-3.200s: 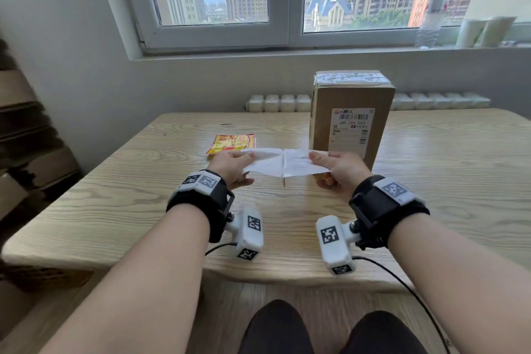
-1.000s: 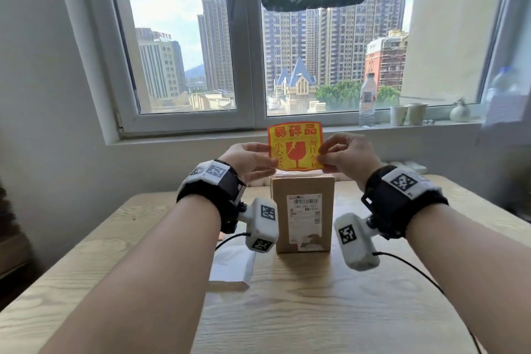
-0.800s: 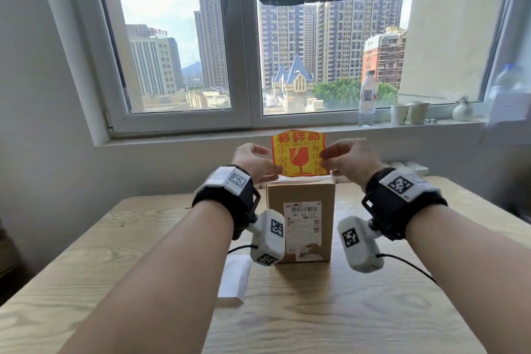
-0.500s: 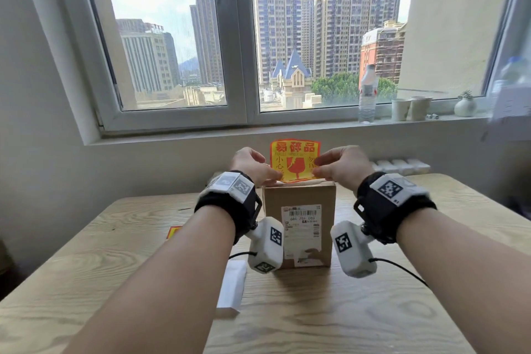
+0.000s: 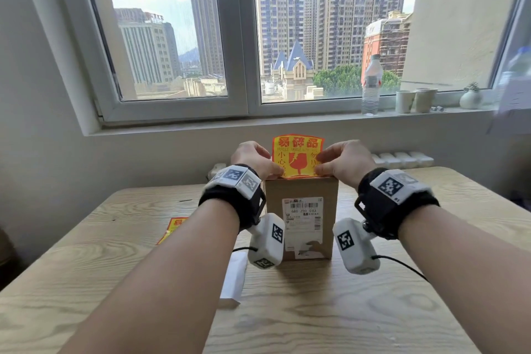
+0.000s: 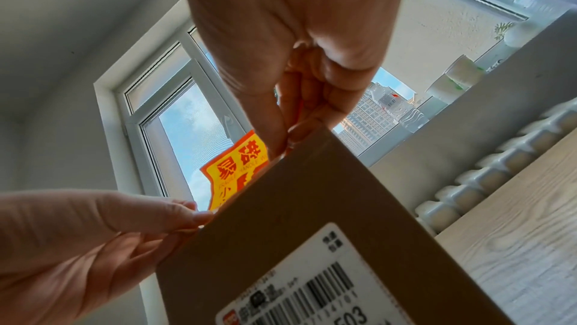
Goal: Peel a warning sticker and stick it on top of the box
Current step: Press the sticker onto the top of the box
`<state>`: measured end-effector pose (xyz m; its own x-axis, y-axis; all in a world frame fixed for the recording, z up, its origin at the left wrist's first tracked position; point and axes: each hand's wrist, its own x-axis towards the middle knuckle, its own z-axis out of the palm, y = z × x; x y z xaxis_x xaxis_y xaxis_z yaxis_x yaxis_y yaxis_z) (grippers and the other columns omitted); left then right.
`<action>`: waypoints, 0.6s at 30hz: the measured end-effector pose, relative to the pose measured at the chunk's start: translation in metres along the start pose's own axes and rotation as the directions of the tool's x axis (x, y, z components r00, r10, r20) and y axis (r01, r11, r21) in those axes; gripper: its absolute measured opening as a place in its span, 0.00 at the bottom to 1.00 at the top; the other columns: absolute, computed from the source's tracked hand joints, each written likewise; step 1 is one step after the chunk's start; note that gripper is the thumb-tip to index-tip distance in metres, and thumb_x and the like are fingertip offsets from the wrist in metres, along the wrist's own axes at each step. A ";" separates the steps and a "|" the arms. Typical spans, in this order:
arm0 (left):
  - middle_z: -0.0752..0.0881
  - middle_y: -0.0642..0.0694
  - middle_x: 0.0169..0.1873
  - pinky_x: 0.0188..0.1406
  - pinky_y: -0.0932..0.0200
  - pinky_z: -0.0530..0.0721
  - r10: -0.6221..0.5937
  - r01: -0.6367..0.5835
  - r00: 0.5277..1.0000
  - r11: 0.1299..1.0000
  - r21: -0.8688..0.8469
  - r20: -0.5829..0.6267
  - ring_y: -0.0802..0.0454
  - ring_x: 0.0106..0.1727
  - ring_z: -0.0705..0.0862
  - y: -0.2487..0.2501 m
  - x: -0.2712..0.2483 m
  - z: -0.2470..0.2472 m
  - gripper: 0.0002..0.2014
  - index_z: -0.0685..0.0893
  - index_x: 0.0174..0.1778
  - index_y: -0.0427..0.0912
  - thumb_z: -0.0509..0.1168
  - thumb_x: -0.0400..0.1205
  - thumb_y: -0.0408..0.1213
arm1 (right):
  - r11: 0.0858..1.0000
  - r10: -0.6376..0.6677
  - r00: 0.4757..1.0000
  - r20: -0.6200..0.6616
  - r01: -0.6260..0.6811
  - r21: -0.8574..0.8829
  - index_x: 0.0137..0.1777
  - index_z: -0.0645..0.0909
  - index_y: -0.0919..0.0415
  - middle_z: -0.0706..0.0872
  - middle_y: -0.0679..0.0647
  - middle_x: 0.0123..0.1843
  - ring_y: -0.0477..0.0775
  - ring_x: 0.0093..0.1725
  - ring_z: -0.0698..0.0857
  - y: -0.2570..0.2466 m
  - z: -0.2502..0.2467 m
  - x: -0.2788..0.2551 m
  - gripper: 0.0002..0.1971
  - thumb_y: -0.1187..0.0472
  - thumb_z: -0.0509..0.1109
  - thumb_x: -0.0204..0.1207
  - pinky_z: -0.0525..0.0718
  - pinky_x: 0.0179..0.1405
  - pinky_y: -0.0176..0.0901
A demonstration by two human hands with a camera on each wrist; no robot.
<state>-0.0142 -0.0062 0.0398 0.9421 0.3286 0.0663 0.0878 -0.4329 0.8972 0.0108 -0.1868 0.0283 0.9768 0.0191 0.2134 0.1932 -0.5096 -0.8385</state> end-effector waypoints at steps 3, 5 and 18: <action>0.86 0.48 0.46 0.52 0.55 0.88 0.055 -0.047 0.997 0.989 0.144 -0.058 0.52 0.50 0.87 0.001 -0.001 0.002 0.17 0.82 0.41 0.46 0.82 0.63 0.35 | 0.992 -0.036 0.999 -0.010 0.035 -0.119 0.47 0.89 0.54 0.90 0.50 0.49 0.51 0.51 0.88 -0.002 0.001 -0.001 0.14 0.60 0.84 0.61 0.87 0.58 0.50; 0.84 0.51 0.48 0.49 0.60 0.83 0.114 -0.091 0.990 0.966 0.242 -0.082 0.54 0.52 0.83 0.000 -0.002 0.006 0.18 0.85 0.47 0.46 0.81 0.64 0.41 | 0.986 -0.030 0.999 -0.021 0.026 -0.165 0.51 0.89 0.55 0.88 0.51 0.49 0.52 0.52 0.86 -0.004 -0.001 -0.002 0.16 0.59 0.84 0.62 0.86 0.58 0.50; 0.79 0.46 0.60 0.66 0.44 0.78 0.157 -0.133 0.986 0.933 0.333 -0.047 0.46 0.65 0.77 -0.006 -0.003 0.004 0.22 0.78 0.41 0.55 0.80 0.58 0.52 | 0.984 -0.063 0.997 0.045 0.070 -0.167 0.42 0.88 0.52 0.85 0.49 0.45 0.53 0.52 0.86 -0.002 0.000 -0.002 0.09 0.58 0.83 0.63 0.85 0.57 0.48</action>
<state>-0.0159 -0.0079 0.0319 0.9278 0.2959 0.2271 0.0649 -0.7276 0.6830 0.0086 -0.1857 0.0296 0.9658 0.0895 0.2433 0.2426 -0.6434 -0.7261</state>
